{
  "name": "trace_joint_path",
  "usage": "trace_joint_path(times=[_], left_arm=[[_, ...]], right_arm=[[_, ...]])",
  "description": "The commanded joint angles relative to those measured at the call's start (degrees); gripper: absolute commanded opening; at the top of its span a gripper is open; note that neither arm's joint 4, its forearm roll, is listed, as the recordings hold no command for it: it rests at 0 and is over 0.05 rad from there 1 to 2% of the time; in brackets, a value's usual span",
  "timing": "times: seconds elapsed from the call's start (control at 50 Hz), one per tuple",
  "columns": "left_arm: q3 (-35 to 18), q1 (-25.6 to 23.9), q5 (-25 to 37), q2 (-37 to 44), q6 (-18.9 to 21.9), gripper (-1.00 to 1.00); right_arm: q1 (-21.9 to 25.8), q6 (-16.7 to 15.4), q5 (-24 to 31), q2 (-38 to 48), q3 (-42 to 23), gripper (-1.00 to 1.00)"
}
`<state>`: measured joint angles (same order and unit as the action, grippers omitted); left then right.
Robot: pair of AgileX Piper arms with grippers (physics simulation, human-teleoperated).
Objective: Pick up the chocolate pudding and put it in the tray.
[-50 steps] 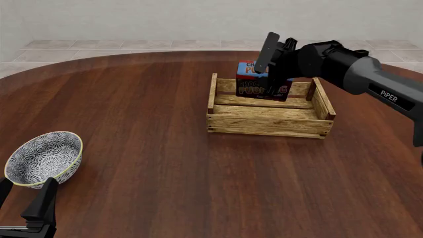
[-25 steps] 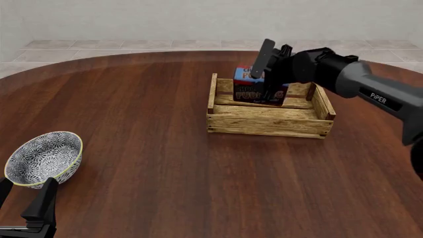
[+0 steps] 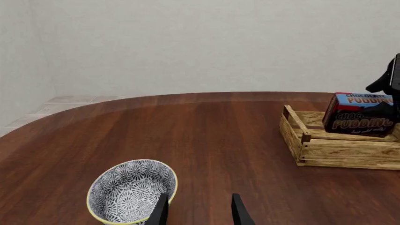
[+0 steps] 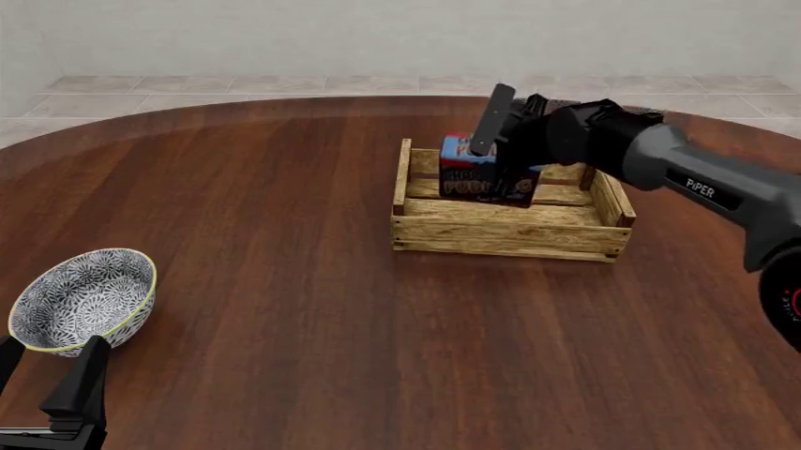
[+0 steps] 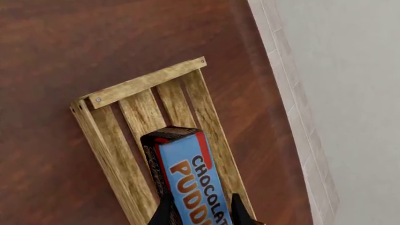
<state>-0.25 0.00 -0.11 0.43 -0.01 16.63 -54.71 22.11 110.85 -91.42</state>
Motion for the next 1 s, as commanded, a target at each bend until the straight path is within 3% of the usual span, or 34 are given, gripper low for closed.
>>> trace_joint_path(times=[0.02,1.0], left_arm=[[0.0,0.0,0.0,0.01,0.01,1.0],[0.0,-0.01,0.0,-0.01,-0.01,1.0]], right_arm=[[0.26,1.74,-0.88,1.06,0.06,-1.0],[1.88,2.77,-3.38,3.34,1.46,-1.0]])
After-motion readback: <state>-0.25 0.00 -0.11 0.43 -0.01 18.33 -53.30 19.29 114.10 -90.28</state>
